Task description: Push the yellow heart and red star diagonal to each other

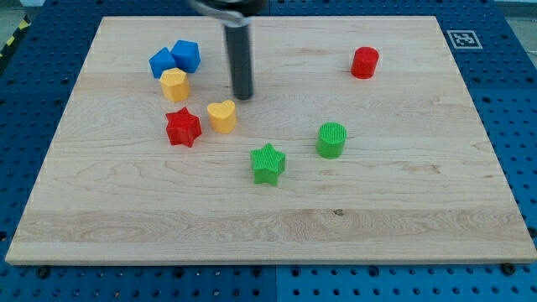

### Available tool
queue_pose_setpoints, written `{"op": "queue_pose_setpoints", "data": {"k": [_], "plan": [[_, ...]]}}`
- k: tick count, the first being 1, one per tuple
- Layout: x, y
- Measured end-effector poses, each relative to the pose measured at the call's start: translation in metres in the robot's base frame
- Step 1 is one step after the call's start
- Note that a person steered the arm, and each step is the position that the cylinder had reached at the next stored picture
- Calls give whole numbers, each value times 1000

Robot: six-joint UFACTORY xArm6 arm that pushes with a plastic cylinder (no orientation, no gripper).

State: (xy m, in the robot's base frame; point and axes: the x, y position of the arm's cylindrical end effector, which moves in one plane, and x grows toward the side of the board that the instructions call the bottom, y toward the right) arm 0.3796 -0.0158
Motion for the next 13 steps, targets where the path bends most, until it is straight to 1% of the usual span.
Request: {"op": "queue_pose_setpoints", "data": {"k": [1,2,3,5,6,7,8,9,10,11,12,13], "plan": [[26,35],[54,18],[54,13],[60,-38],[59,-52],[41,-71],[34,-81],[50,-91],[84,-124],[91,-155],[84,-189],[60,-191]]}}
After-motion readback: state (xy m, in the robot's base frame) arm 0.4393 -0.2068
